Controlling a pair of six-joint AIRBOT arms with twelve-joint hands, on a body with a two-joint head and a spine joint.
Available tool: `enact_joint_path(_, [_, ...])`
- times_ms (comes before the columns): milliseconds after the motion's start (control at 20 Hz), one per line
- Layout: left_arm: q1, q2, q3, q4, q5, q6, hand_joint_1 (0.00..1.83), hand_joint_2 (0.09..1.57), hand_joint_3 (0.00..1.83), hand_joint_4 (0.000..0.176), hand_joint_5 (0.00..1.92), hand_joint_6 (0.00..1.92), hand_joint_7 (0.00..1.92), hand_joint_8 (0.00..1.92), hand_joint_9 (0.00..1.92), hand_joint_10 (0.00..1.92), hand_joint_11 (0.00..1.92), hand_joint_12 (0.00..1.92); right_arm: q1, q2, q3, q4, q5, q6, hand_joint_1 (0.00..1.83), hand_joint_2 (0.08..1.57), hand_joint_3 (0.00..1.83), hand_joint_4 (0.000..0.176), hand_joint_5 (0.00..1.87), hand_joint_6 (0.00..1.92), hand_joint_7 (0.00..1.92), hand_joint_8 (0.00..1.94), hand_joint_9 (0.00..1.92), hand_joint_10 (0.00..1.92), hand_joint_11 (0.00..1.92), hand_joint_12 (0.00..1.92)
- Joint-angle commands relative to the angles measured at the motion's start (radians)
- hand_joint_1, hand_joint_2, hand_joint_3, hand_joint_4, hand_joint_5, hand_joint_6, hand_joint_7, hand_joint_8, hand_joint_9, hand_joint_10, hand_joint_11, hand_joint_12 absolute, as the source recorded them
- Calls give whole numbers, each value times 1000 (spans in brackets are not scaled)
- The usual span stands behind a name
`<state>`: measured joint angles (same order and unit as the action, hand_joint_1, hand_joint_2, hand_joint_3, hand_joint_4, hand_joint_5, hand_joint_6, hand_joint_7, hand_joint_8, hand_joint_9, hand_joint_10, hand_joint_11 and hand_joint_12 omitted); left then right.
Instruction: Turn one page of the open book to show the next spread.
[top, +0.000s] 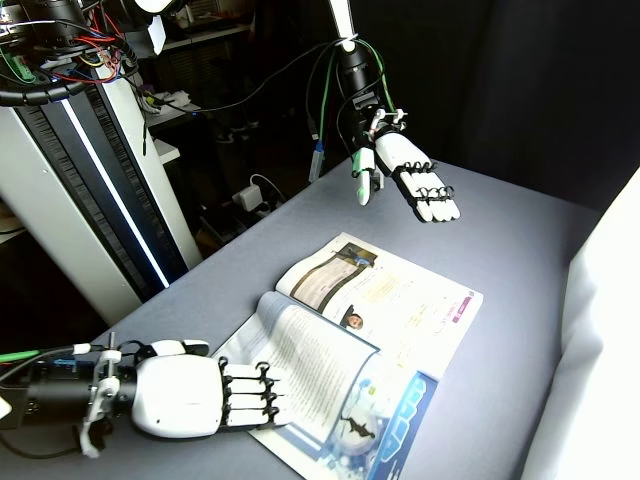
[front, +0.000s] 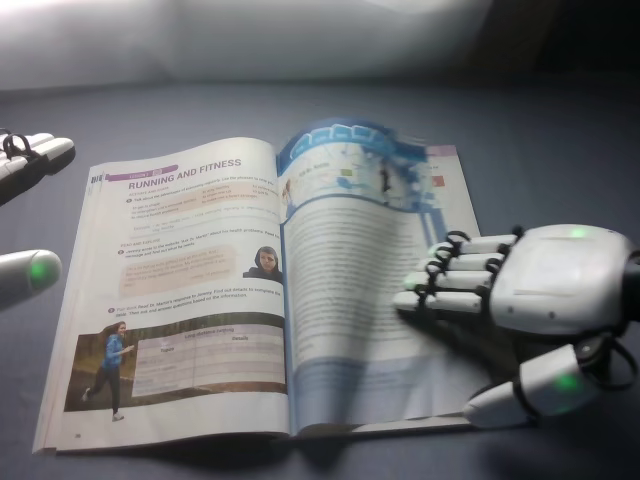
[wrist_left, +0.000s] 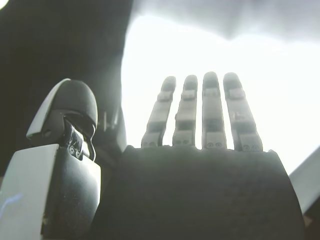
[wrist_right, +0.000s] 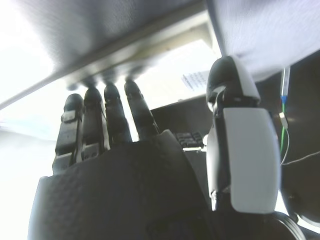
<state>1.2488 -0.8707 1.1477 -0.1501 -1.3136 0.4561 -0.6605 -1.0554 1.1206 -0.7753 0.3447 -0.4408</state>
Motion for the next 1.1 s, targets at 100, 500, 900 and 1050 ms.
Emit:
enact_joint_path(100, [38,8,-8,-62,-135,-1,0,1330,0,0,0,0,0,0,0,0,0,0,28,-45,22,6,92,6,0,1119,0,0,0,0,0,0,0,0,0,0])
enact_joint_path(500, [138,-10,-31,-141,-151,-3,0,1568,122,0,48,6,0,0,0,0,0,0,122,-157,81,-28,146,6,0,1145,0,0,0,0,0,0,0,0,0,0])
enact_joint_path(900, [175,-41,-27,-174,-151,-14,0,1571,92,0,2,0,0,0,0,0,0,0,208,-287,152,-17,276,6,0,1155,0,0,0,0,0,0,0,0,0,0])
enact_joint_path(1050, [175,-52,-19,-174,-147,-21,280,1571,202,0,127,18,36,3,35,8,13,13,230,-331,169,14,335,-9,0,1136,0,0,0,0,0,0,0,0,0,0])
